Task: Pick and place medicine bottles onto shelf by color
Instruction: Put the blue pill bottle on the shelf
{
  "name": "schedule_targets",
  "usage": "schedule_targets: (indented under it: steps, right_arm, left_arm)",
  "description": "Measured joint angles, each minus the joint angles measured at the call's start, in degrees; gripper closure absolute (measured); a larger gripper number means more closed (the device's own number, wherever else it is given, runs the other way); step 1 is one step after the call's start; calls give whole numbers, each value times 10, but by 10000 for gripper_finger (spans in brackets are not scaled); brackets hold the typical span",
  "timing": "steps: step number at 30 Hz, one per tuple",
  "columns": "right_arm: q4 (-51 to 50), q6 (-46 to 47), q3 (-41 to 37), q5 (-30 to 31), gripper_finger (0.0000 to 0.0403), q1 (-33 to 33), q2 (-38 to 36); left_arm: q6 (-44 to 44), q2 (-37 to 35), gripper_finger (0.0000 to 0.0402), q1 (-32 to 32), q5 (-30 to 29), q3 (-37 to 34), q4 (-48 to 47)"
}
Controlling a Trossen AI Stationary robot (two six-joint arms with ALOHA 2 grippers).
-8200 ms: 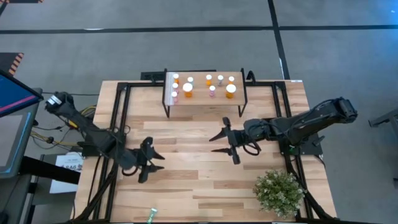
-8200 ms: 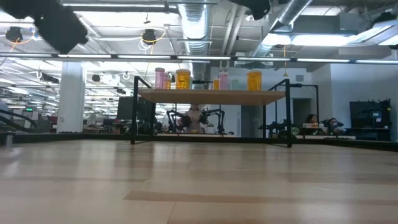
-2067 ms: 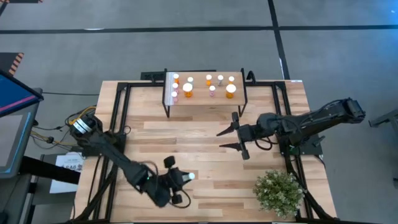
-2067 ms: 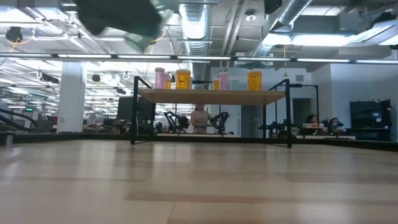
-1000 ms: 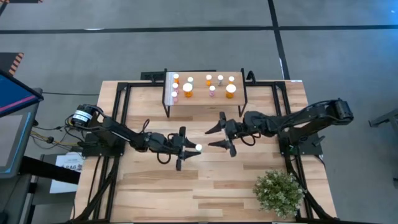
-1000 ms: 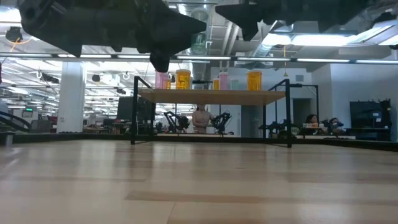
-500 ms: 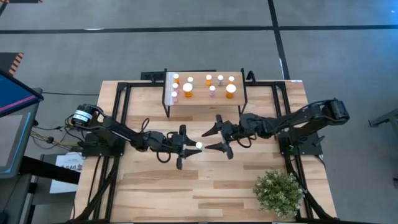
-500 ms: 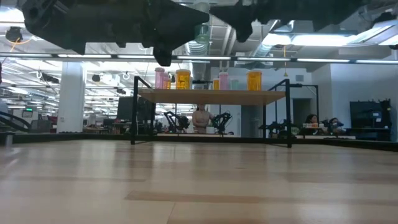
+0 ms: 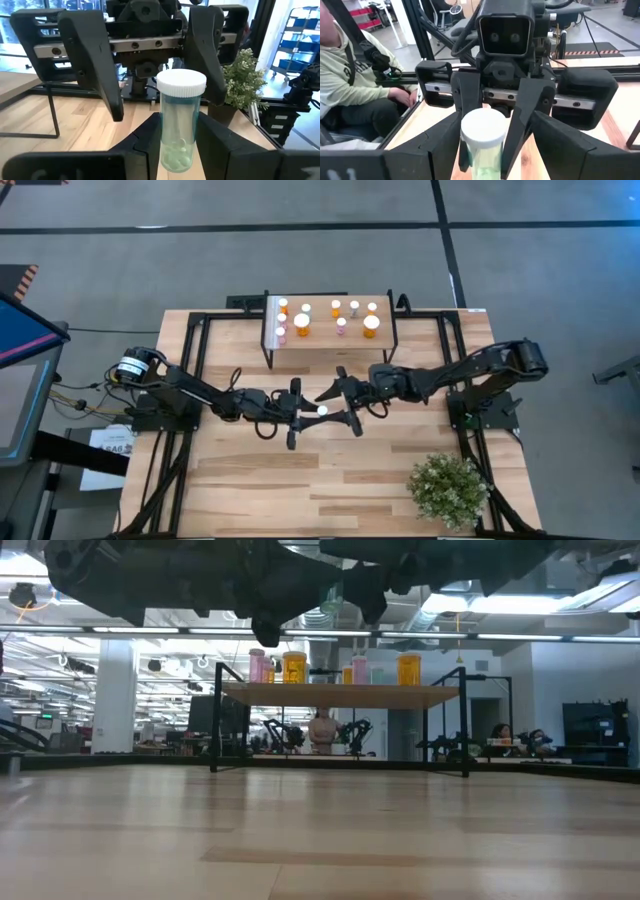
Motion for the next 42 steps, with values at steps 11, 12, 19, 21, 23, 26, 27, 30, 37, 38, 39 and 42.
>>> schedule_targets:
  steps: [11, 12, 19, 21, 23, 26, 27, 30, 37, 38, 39, 42]
  right_arm:
    - [-2, 8, 0, -3, 141, 2, -6]
    - [-2, 8, 0, -3, 144, 2, -6]
    - [-2, 7, 0, -3, 203, 2, -6]
    - [-3, 7, 0, -5, 222, 2, -6]
    - [-4, 7, 0, -15, 239, 2, -6]
    - [-5, 7, 0, -21, 259, 1, -6]
    - [-5, 7, 0, -22, 263, 2, -6]
    - [-4, 7, 0, -23, 271, 1, -6]
    - [-3, 7, 0, -23, 266, 1, -6]
    - [-3, 7, 0, -23, 266, 2, -6]
    - [-4, 6, 0, -23, 267, 1, -6]
    - [-8, 6, -1, -23, 270, 1, -5]
  left_arm:
    - [-4, 0, 310, 0, 0, 0, 1]
    - [-4, 0, 310, 0, 0, 0, 1]
    - [-7, 0, 310, 0, 0, 0, 1]
    - [-7, 0, 310, 0, 0, 0, 0]
    - [-9, 0, 310, 0, 0, 0, 1]
    - [-9, 0, 310, 0, 0, 0, 1]
    - [-9, 0, 310, 0, 0, 0, 1]
    - [-10, 0, 310, 0, 0, 0, 5]
    - [-25, 0, 299, -1, 0, 0, 8]
    - [-27, 0, 294, -1, 0, 0, 8]
    - [-28, 0, 289, -1, 0, 0, 8]
    - [-28, 0, 269, -1, 0, 1, 13]
